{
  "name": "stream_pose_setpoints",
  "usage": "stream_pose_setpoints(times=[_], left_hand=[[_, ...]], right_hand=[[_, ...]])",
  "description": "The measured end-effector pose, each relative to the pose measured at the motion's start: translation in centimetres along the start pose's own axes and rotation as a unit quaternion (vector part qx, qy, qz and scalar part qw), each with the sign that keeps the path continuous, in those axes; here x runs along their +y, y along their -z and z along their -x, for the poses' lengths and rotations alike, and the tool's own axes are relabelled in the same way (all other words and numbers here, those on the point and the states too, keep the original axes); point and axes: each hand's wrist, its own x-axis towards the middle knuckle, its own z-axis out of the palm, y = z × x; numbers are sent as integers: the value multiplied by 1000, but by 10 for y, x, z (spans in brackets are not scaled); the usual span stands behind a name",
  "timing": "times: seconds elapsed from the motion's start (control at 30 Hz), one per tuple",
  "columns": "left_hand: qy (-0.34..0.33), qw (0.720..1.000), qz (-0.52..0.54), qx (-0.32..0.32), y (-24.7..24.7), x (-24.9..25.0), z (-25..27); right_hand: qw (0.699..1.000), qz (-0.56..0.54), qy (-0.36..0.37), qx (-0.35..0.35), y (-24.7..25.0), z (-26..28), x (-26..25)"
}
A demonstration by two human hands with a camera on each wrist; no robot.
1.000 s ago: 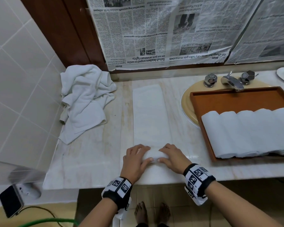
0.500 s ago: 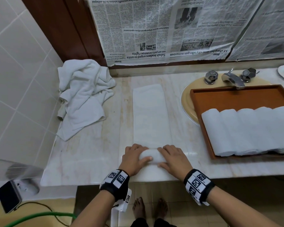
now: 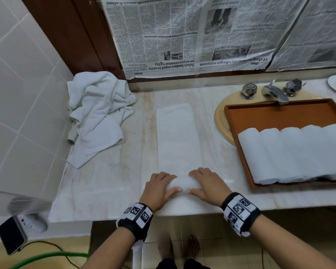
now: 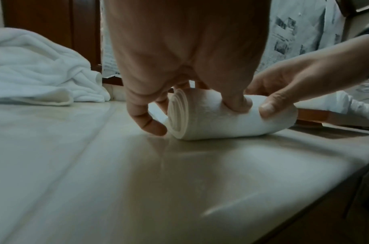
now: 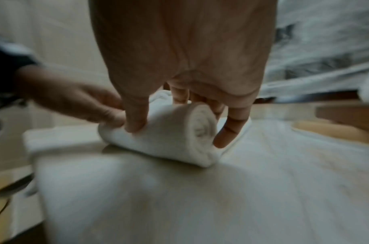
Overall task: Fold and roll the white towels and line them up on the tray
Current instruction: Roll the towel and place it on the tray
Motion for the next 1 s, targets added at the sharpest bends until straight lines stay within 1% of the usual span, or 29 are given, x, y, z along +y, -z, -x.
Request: stream_pose_setpoints(times=[0.03, 0.07, 0.17, 0.2, 0.27, 0.3, 0.37, 0.43, 0.53, 0.6, 0.7, 0.73, 0.77, 0.83, 0.87, 0.9, 0.93, 1.0], left_hand=[[9, 1000, 19, -3, 0, -1, -1], [18, 999, 29, -4, 0, -1, -2], [24, 1000, 13, 0, -1, 1, -3], [16, 1000, -4, 14, -1, 1, -2], [-16, 998, -37, 54, -3, 1, 2], [-30, 997, -47, 62, -4, 0, 3], [-29, 997, -45, 50, -7, -2, 7], [-15, 998, -33, 41, -8, -5, 9], [-3, 1000, -16, 24, -7, -6, 6], [7, 1000, 13, 12, -5, -5, 3], [19, 999, 40, -8, -1, -5, -2], [25, 998, 49, -14, 0, -4, -2], [30, 998, 58, -19, 1, -3, -3], [35, 997, 69, -19, 1, -2, -2], [31, 998, 60, -11, 1, -2, -1], [21, 999, 35, 3, 1, -1, 1], [5, 1000, 2, 25, 0, 0, 3], [-27, 997, -39, 60, -2, 0, 6]], right_hand=[[998, 56, 21, 21, -6, 3, -3], [995, 85, 36, 35, -11, 4, -5], [994, 76, 49, 55, -18, 0, -2], [997, 54, 45, 45, -16, -3, 1], [1000, -19, 23, -1, -9, -10, 5], [998, -60, 12, -27, -3, -13, 6], [992, -105, 4, -66, 5, -16, 5], [992, -105, -7, -66, 4, -14, 3], [999, -28, -17, -18, -3, -4, -3], [999, 29, 2, 40, -11, 4, -7], [982, 101, 50, 155, -31, 11, -10], [976, 120, 56, 175, -36, 12, -10], [974, 128, 59, 179, -39, 11, -9], [980, 111, 58, 153, -38, 9, -6], [986, 91, 56, 128, -35, 7, -3], [992, 62, 50, 95, -31, 4, 0], [998, 21, 38, 44, -25, 1, 3], [998, -52, 9, -39, -11, -6, 7]])
